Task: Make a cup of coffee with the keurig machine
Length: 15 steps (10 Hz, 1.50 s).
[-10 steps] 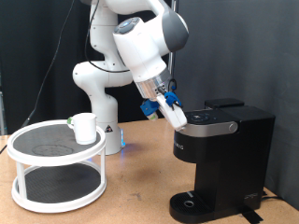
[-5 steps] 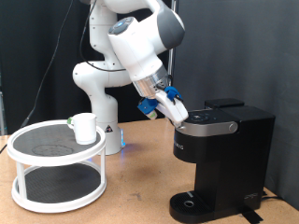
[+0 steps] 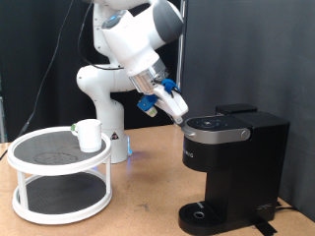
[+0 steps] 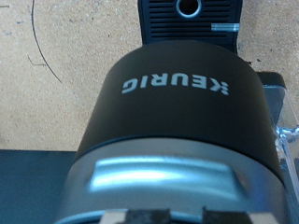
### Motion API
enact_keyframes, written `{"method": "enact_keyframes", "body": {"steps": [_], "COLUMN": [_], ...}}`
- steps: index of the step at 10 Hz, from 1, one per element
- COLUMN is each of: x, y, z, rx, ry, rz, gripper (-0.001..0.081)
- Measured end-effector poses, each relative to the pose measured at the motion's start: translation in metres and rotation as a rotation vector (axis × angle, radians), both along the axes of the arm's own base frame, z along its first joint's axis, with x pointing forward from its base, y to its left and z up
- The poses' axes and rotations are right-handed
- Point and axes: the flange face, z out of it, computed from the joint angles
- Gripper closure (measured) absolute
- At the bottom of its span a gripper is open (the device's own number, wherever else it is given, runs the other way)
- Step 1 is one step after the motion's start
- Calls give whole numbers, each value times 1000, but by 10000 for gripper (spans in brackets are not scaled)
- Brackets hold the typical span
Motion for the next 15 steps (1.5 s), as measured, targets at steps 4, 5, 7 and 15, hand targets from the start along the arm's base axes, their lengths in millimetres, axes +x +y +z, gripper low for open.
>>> {"method": "enact_keyframes", "body": {"steps": [4,5,7,15], "x": [-5,-11,-32,-86], "y": [-3,-2,-5,-24], "z": [6,0,-7,-6], "rx": [23,7,18,172], "ry": [-42,-50,-41,28], "rz": [-16,-22,-38,-290], "gripper": [806,806,806,806]}}
